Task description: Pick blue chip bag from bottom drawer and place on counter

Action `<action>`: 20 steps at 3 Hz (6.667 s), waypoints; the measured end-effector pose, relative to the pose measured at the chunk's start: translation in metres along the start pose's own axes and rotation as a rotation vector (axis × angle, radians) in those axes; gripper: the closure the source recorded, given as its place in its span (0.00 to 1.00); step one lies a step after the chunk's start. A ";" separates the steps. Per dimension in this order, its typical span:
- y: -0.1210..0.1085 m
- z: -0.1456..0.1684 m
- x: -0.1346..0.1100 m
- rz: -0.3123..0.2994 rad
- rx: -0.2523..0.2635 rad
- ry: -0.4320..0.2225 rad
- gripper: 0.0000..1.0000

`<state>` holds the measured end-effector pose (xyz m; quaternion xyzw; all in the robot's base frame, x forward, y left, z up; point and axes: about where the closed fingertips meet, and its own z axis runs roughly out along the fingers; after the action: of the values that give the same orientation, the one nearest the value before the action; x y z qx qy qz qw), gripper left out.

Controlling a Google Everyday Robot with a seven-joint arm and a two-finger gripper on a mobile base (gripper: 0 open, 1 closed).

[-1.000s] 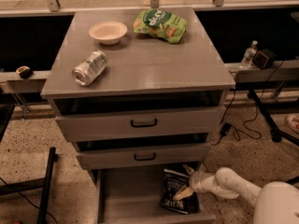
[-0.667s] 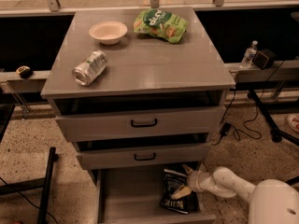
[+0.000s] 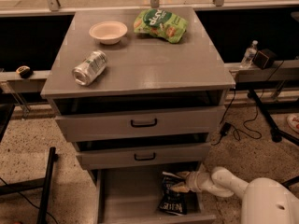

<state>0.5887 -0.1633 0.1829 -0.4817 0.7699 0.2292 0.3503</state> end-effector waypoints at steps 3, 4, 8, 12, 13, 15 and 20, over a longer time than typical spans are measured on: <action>0.003 -0.023 -0.004 -0.049 0.062 -0.131 1.00; 0.005 -0.076 -0.042 -0.201 0.182 -0.228 1.00; 0.107 -0.229 -0.140 -0.624 0.135 -0.536 1.00; -0.001 -0.437 -0.323 -0.919 0.158 -0.621 1.00; -0.014 -0.473 -0.374 -1.059 0.183 -0.435 1.00; -0.013 -0.478 -0.386 -1.087 0.188 -0.406 1.00; -0.092 -0.545 -0.576 -1.326 0.176 -0.025 1.00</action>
Offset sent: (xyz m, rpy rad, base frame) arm -0.0026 -0.0115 0.0077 0.1008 -0.0537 0.0049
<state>0.6657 -0.2450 0.9736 -0.8199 0.3226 -0.0927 0.4637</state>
